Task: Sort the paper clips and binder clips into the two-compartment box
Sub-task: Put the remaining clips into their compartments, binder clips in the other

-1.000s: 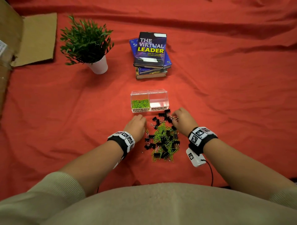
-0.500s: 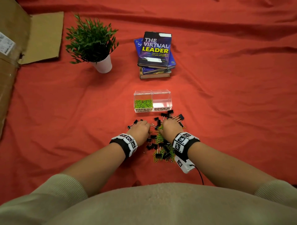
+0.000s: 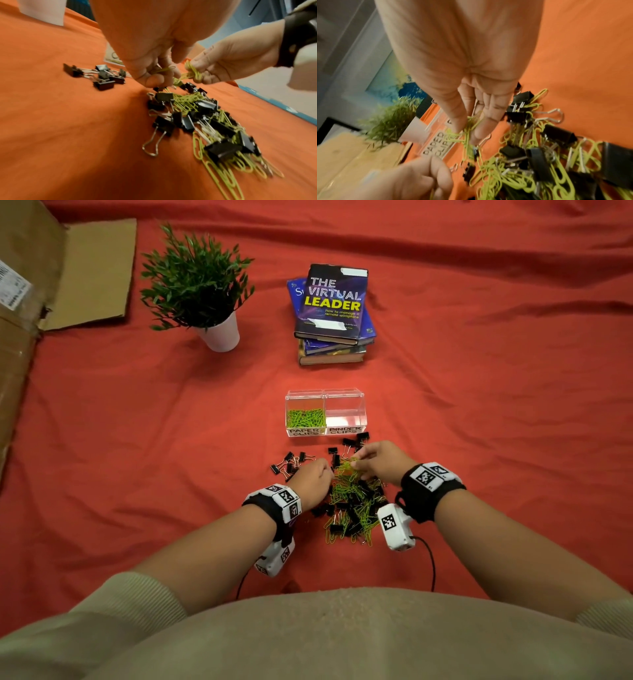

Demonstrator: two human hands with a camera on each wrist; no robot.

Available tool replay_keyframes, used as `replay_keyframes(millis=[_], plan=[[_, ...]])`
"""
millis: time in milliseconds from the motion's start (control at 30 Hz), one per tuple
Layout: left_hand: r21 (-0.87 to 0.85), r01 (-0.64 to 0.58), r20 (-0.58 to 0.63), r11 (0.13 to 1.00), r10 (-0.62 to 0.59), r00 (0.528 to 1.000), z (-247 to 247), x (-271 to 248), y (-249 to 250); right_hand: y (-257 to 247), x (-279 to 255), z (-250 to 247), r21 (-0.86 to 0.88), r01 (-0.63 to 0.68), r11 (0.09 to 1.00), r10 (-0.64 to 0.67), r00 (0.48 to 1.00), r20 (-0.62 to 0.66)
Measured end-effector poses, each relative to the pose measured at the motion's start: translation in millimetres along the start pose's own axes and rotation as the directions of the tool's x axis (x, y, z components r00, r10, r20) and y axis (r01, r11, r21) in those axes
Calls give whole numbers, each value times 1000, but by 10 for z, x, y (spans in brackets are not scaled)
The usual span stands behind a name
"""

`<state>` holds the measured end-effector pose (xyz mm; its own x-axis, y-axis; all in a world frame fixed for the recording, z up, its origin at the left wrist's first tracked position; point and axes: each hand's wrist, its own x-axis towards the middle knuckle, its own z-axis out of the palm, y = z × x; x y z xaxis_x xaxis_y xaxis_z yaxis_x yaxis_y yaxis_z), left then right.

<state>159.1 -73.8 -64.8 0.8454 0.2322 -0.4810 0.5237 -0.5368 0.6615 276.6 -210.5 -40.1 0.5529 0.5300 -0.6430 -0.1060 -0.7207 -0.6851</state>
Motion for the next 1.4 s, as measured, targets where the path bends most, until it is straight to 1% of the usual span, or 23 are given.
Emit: replay_keyframes(millis=[100, 200, 300, 400, 467, 500, 533, 567, 600, 633, 700, 767, 800, 833, 967, 1133, 1200, 1233, 1267, 1333, 1400], plan=[[127, -55, 36, 990, 51, 998, 128, 5, -8, 81, 0, -100, 194, -22, 981, 16, 999, 35], [283, -163, 62, 945, 152, 986, 195, 7, -61, 128, -19, -143, 350, -46, 936, 19, 997, 81], [371, -220, 98, 902, 197, 975, 198, 11, -128, 124, -71, -162, 480, -53, 876, -2, 994, 113], [434, -251, 85, 865, 238, 968, 180, -5, -181, 120, -72, -165, 567, -76, 820, 15, 994, 110], [461, -261, 78, 848, 255, 964, 156, -24, -212, 81, -52, -132, 583, -92, 807, 45, 994, 95], [466, -261, 77, 846, 255, 964, 140, -32, -228, 50, -39, -104, 548, -99, 830, 65, 995, 81], [459, -258, 72, 850, 254, 965, 120, -42, -238, 24, -21, -70, 449, -95, 888, 85, 996, 41], [444, -251, 62, 860, 249, 966, 96, -50, -249, 13, 9, -28, 286, -79, 955, 88, 996, -18], [421, -240, 48, 875, 243, 969, 69, -57, -259, 9, 47, 18, 91, -52, 995, 59, 995, -77], [394, -228, 34, 890, 234, 972, 40, -62, -268, 13, 88, 62, -90, -18, 996, 7, 993, -120], [349, -210, 10, 913, 221, 975, -28, -80, -271, -8, 131, 143, -348, 29, 937, -78, 989, -126], [307, -202, 0, 930, 212, 977, -97, -103, -263, -27, 157, 228, -556, 82, 827, -138, 989, -58], [287, -201, -5, 937, 211, 977, -132, -115, -255, -34, 165, 267, -630, 116, 768, -163, 986, -17], [271, -198, -9, 942, 208, 978, -170, -125, -246, -27, 177, 301, -669, 150, 728, -193, 981, 11], [217, -199, -37, 956, 211, 977, -337, -157, -208, 13, 173, 389, -683, 175, 709, -215, 976, 27], [123, -240, -105, 963, 253, 962, -581, -146, -130, 10, 147, 386, -679, 189, 710, -219, 975, 42], [129, -241, -140, 962, 258, 956, -702, -110, -72, 12, 134, 349, -663, 189, 725, -207, 977, 52], [139, -243, -157, 960, 264, 952, -766, -80, -40, 18, 131, 330, -638, 177, 749, -196, 980, 42], [145, -245, -172, 959, 268, 948, -833, -43, -5, 17, 119, 306, -590, 155, 793, -180, 984, 16], [183, -244, -193, 952, 278, 941, -966, 57, 73, 0, 113, 260, -427, 108, 898, -140, 989, -44], [286, -227, -180, 931, 285, 941, -1077, 206, 138, -48, 120, 189, -246, 85, 966, -104, 992, -66]])
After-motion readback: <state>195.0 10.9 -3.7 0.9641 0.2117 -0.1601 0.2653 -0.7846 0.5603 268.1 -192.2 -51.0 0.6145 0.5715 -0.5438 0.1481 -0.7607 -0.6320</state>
